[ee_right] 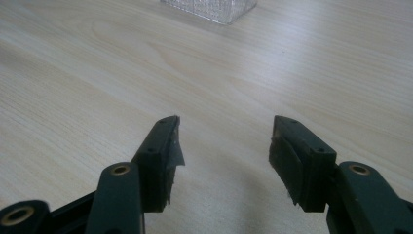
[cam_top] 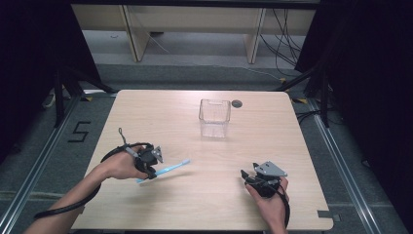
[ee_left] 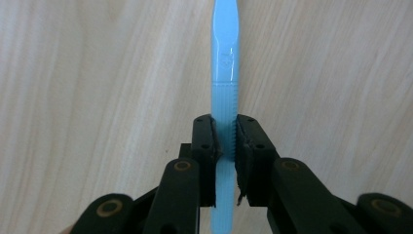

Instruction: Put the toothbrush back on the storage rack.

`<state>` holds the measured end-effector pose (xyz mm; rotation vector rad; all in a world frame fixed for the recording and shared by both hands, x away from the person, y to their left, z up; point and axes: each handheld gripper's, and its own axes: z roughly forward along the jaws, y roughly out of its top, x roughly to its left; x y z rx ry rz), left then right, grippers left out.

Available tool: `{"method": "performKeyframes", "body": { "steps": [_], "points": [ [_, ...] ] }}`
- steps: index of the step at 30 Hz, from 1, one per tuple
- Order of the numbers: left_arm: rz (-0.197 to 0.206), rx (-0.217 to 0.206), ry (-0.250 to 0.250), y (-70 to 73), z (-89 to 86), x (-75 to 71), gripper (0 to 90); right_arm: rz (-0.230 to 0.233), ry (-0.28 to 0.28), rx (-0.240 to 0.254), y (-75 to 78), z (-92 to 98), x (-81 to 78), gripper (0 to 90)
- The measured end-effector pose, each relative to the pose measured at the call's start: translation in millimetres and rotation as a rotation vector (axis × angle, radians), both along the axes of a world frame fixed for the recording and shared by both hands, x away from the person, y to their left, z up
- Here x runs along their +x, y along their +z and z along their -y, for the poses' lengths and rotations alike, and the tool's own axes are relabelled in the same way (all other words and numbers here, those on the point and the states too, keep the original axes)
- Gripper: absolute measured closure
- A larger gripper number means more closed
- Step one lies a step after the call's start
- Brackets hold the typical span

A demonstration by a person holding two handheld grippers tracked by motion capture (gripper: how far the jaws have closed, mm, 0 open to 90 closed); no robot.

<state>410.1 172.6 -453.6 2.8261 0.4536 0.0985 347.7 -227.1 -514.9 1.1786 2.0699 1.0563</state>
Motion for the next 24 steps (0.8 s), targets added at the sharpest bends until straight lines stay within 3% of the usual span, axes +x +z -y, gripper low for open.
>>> {"method": "performKeyframes", "body": {
  "steps": [7,8,9,10,11,15,16,17,18,20,21,22,24],
  "points": [
    [0.033,-0.154,0.031,6.7,-5.8,1.3,78.9,0.003,-0.001,0.000,0.0,-0.3,-0.6,45.1],
    [0.051,-0.200,0.038,8.3,-7.7,1.0,78.9,0.004,-0.001,0.000,0.1,-0.1,-0.5,45.1],
    [0.051,-0.200,0.038,8.3,-7.7,1.0,78.9,0.002,0.001,0.003,-0.2,-0.3,-0.1,45.1],
    [0.055,-0.268,0.081,6.5,-6.5,-2.0,78.9,0.002,0.001,0.003,-0.2,-0.3,-0.1,45.1],
    [0.082,-0.280,0.061,9.8,-9.9,-1.1,78.9,0.005,-0.002,0.004,-0.5,-0.8,-0.1,45.1],
    [0.104,-0.316,0.053,12.7,-13.9,-2.1,78.9,0.006,-0.001,0.005,-0.5,-0.8,-0.1,45.1],
    [0.116,-0.338,0.060,12.9,-14.8,-3.0,78.9,0.006,-0.001,0.005,-0.5,-0.8,-0.1,45.1],
    [0.126,-0.390,0.085,12.9,-16.4,-5.2,78.9,0.004,-0.001,0.000,0.1,-0.4,-0.6,45.1],
    [0.126,-0.390,0.085,12.9,-16.4,-5.2,79.0,0.004,-0.001,0.000,0.1,-0.4,-0.6,45.1],
    [0.137,-0.431,0.106,12.6,-18.4,-6.4,78.9,0.004,-0.004,0.009,-0.6,-1.3,-0.6,45.1],
    [0.157,-0.478,0.125,10.6,-19.8,-7.9,78.9,0.000,-0.006,0.008,-0.3,-1.5,-0.9,45.1],
    [0.157,-0.478,0.125,10.6,-19.8,-7.9,79.0,0.000,-0.006,0.008,-0.3,-1.5,-0.9,45.1],
    [0.180,-0.516,0.140,7.9,-23.1,-8.7,78.9,0.003,-0.007,0.006,-0.3,-1.4,-1.0,45.1]
  ]
}}
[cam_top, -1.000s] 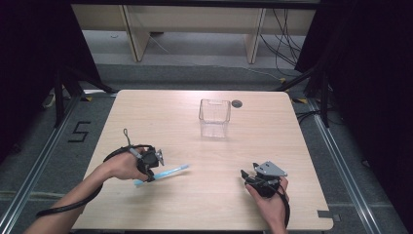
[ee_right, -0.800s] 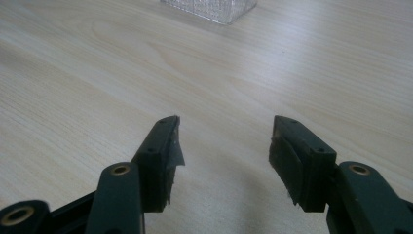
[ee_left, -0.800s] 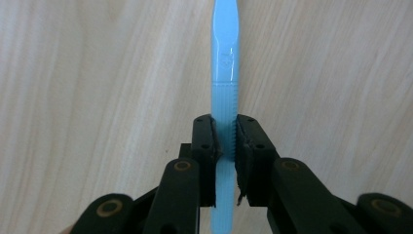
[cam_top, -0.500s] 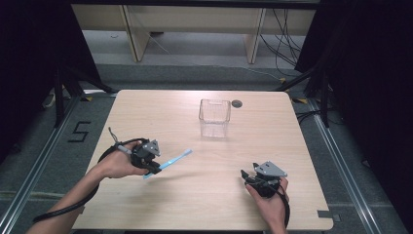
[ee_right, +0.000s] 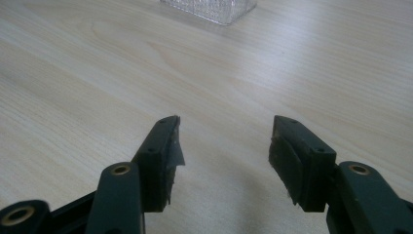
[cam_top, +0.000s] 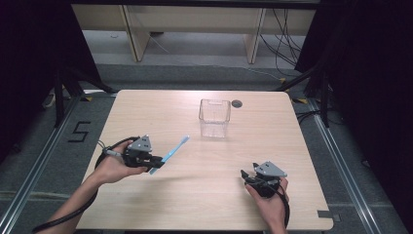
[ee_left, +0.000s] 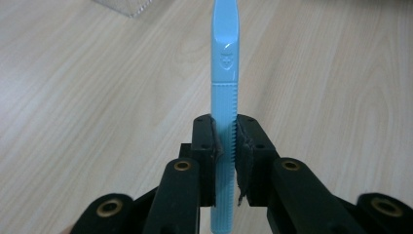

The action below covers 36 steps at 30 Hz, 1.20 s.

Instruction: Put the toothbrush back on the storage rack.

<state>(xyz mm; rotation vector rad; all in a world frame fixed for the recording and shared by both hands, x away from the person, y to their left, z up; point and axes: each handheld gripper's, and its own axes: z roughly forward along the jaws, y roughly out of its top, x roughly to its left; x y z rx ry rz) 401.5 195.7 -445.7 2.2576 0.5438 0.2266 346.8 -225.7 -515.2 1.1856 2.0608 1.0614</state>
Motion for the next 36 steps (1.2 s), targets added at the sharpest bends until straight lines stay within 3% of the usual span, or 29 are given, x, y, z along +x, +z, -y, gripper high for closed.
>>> {"method": "performKeyframes", "body": {
  "steps": [2,5,7,8,10,12,13,14,18,21,27,33,34,35,36],
  "points": [
    [0.002,-0.020,0.010,-1.3,-0.5,-0.9,79.0,0.007,0.004,-0.007,0.1,0.5,0.4,45.1],
    [0.031,-0.130,0.064,-5.6,-3.6,-3.5,79.0,0.010,0.005,-0.009,-0.1,0.2,0.3,45.2],
    [0.032,-0.143,0.076,-6.6,-4.4,-4.1,79.0,0.009,0.004,-0.009,-0.1,0.1,0.3,45.2],
    [0.042,-0.180,0.102,-8.7,-5.3,-6.2,79.0,0.008,0.005,-0.008,-0.2,-0.2,0.4,45.2],
    [0.050,-0.186,0.117,-9.3,-5.9,-7.9,79.0,0.004,0.005,-0.004,-0.3,-0.7,0.1,45.2],
    [0.072,-0.254,0.142,-12.7,-6.8,-10.8,79.0,0.008,0.005,-0.014,0.2,-0.4,-0.3,45.2],
    [0.072,-0.254,0.142,-12.7,-6.8,-10.8,79.0,0.008,0.005,-0.014,0.2,-0.4,-0.3,45.2],
    [0.077,-0.292,0.157,-14.7,-7.2,-12.9,79.0,0.005,0.005,-0.014,0.4,-0.4,-0.3,45.2],
    [0.094,-0.319,0.181,-17.7,-6.6,-16.5,79.0,0.006,0.006,-0.020,0.3,-0.5,-0.3,45.2],
    [0.114,-0.366,0.195,-20.6,-5.1,-18.5,79.0,0.007,0.006,-0.022,0.3,-0.4,-0.4,45.2],
    [0.129,-0.410,0.216,-22.3,-1.3,-22.7,79.0,0.010,-0.002,0.006,-0.1,-2.1,-1.6,45.6],
    [0.141,-0.433,0.222,-23.8,4.9,-24.7,79.0,0.076,-0.004,0.009,2.8,-1.0,-2.7,50.3],
    [0.151,-0.442,0.228,-24.0,6.9,-25.0,79.0,0.082,-0.004,0.049,6.2,-2.5,-4.1,51.6],
    [0.151,-0.442,0.228,-24.0,6.9,-25.0,79.0,0.082,-0.004,0.049,6.2,-2.5,-4.1,51.6],
    [0.153,-0.449,0.231,-24.3,8.2,-25.1,79.0,0.058,-0.014,0.075,8.5,-4.4,-6.5,51.7]
  ]
}}
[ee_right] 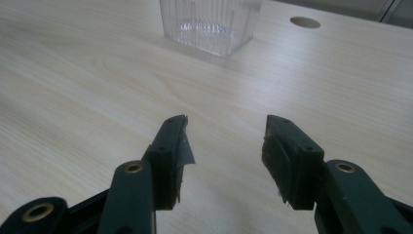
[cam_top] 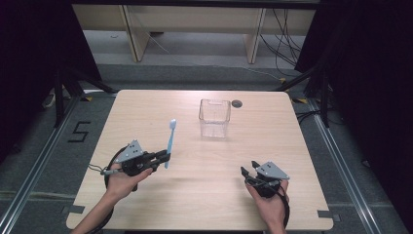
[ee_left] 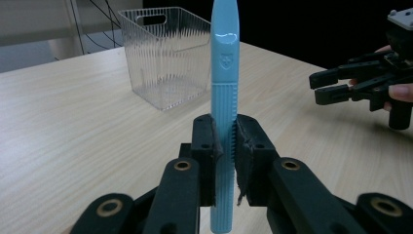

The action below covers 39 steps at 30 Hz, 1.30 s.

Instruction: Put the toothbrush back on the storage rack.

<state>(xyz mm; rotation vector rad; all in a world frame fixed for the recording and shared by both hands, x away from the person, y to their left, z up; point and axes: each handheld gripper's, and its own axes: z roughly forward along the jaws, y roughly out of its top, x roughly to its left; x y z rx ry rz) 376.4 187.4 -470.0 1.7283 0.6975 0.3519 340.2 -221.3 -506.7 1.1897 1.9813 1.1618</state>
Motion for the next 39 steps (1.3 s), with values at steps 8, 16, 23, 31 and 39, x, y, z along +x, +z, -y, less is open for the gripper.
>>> {"method": "performKeyframes", "body": {
  "steps": [8,16,23,31,39],
  "points": [
    [0.030,-0.021,0.024,-1.2,6.5,-0.2,79.0,0.099,0.017,0.073,10.3,-6.3,-1.5,50.6],
    [0.045,-0.046,0.048,-1.3,15.2,1.9,79.0,0.125,0.028,0.172,23.4,-21.3,-2.1,55.9],
    [0.056,-0.021,0.041,-1.8,27.8,3.2,79.0,0.179,0.088,0.198,38.0,-37.4,5.3,57.4],
    [0.063,-0.017,0.024,-0.8,41.2,4.7,79.0,0.150,0.139,0.286,52.9,-62.2,13.2,61.0],
    [0.055,-0.009,-0.005,-3.1,52.5,6.1,78.9,0.145,0.151,0.273,58.6,-73.7,18.6,62.2]
  ]
}}
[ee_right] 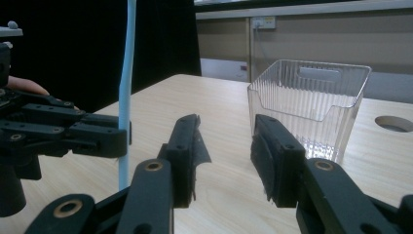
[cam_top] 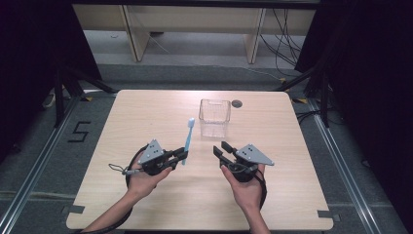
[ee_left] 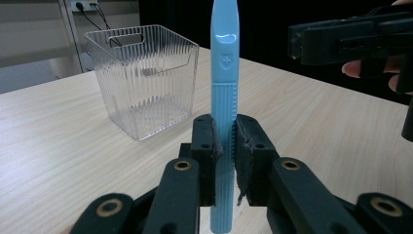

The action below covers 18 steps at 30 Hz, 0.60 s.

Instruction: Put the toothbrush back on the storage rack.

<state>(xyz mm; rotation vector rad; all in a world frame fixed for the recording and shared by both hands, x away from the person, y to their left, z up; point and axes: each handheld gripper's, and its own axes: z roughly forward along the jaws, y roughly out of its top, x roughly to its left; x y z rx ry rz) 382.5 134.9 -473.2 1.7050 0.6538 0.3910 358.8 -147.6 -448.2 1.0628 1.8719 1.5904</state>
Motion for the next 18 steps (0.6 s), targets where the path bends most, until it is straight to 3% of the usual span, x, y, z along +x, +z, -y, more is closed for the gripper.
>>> {"method": "performKeyframes", "body": {
  "steps": [7,8,9,11,15,18],
  "points": [
    [0.006,0.007,-0.009,0.6,6.5,0.8,79.0,0.029,-0.014,-0.010,2.8,-4.0,4.4,59.7],
    [0.006,0.009,-0.011,1.1,7.8,0.8,79.0,-0.012,-0.020,0.015,4.1,-5.3,4.7,59.3],
    [0.005,0.007,-0.014,1.6,9.2,1.0,79.0,-0.012,-0.020,0.015,4.1,-5.3,4.7,59.3],
    [0.016,-0.010,-0.022,2.2,13.1,2.8,79.0,0.002,-0.016,0.018,6.6,-7.0,5.9,60.0],
    [0.012,0.002,-0.013,3.4,15.0,3.3,79.0,0.014,-0.015,0.043,11.1,-8.7,5.6,59.7],
    [0.012,0.000,-0.010,3.5,17.4,4.5,79.0,0.039,-0.016,0.028,13.5,-8.7,6.4,59.6]
  ]
}}
